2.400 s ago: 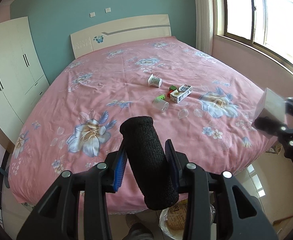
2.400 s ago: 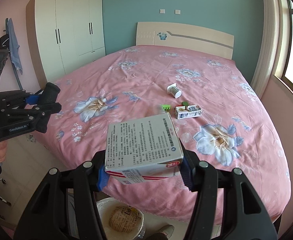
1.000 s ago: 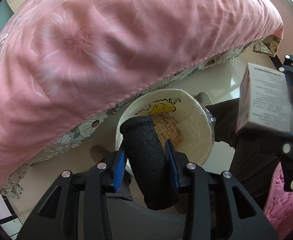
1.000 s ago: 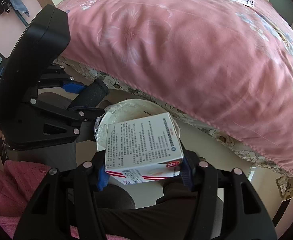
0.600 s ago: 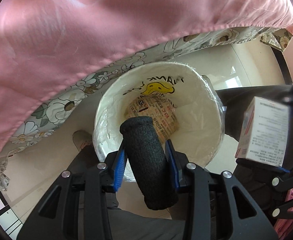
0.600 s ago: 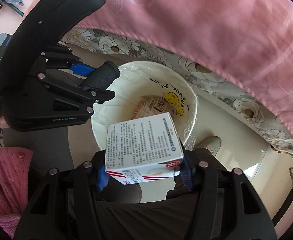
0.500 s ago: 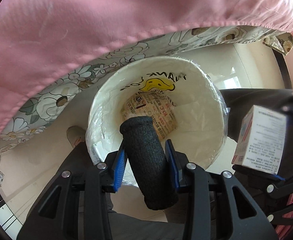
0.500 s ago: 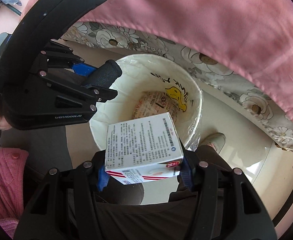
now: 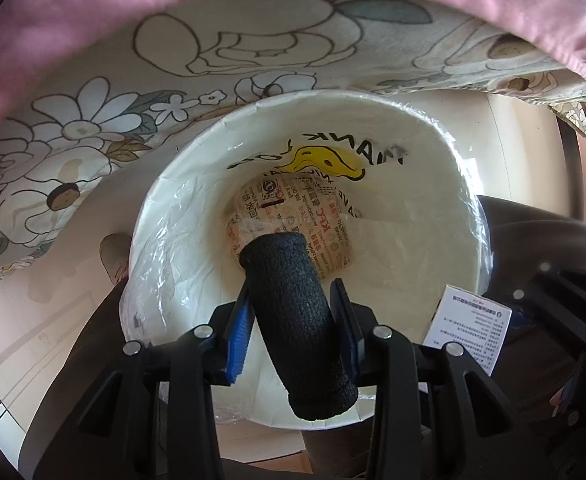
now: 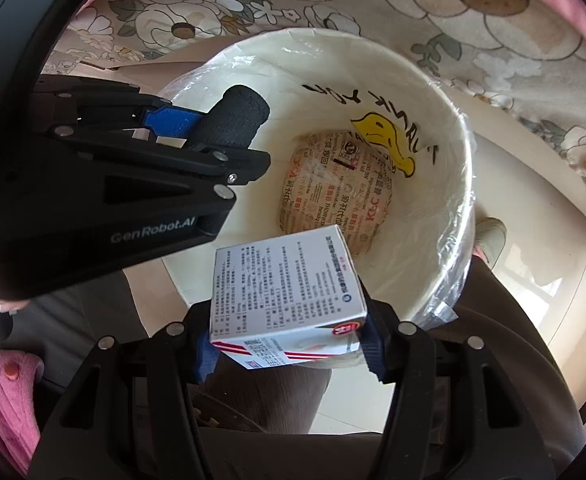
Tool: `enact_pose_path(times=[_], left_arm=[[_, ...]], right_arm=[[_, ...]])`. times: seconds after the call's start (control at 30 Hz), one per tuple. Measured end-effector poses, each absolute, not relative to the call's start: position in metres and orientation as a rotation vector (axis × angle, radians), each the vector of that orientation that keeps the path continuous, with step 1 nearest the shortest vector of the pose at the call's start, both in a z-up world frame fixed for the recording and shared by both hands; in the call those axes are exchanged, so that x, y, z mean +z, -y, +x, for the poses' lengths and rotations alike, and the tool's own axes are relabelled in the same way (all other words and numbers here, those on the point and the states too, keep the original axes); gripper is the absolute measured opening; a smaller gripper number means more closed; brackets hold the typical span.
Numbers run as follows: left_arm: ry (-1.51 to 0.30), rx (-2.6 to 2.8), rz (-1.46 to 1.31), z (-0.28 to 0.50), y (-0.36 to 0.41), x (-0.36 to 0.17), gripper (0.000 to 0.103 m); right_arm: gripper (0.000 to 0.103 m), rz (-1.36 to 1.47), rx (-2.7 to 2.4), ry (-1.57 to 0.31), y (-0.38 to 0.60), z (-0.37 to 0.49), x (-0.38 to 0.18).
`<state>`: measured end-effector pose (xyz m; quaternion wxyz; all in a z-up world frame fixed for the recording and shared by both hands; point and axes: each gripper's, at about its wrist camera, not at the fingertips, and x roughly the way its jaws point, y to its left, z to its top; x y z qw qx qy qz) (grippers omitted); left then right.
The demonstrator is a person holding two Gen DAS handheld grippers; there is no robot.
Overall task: Collect trash
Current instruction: 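Open the left tool to drop the foam tube while the right drops the medicine box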
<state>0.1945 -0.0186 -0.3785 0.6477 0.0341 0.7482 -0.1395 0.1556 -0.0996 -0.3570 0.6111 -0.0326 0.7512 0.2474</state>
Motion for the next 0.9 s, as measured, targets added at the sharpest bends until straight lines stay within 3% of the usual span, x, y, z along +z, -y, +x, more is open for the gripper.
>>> enact_pose_path(times=[0.5,0.63,0.9], left_arm=[[-1.762,-0.283,0.025,0.206,0.013,-0.424,0.042],[-1.763,-0.276,0.028,0.205,0.012,-0.422,0.051],[-1.771,-0.266,0.039,0.195,0.010,-0.418,0.052]], right_arm=[[0.060,-0.160,0.501,-1.752,0.084,0.162,-0.390],[0.065,-0.167,0.486,-1.757,0.086,0.163,-0.396],[0.065,-0.161,0.469,-1.748,0.082,0.161,-0.397]])
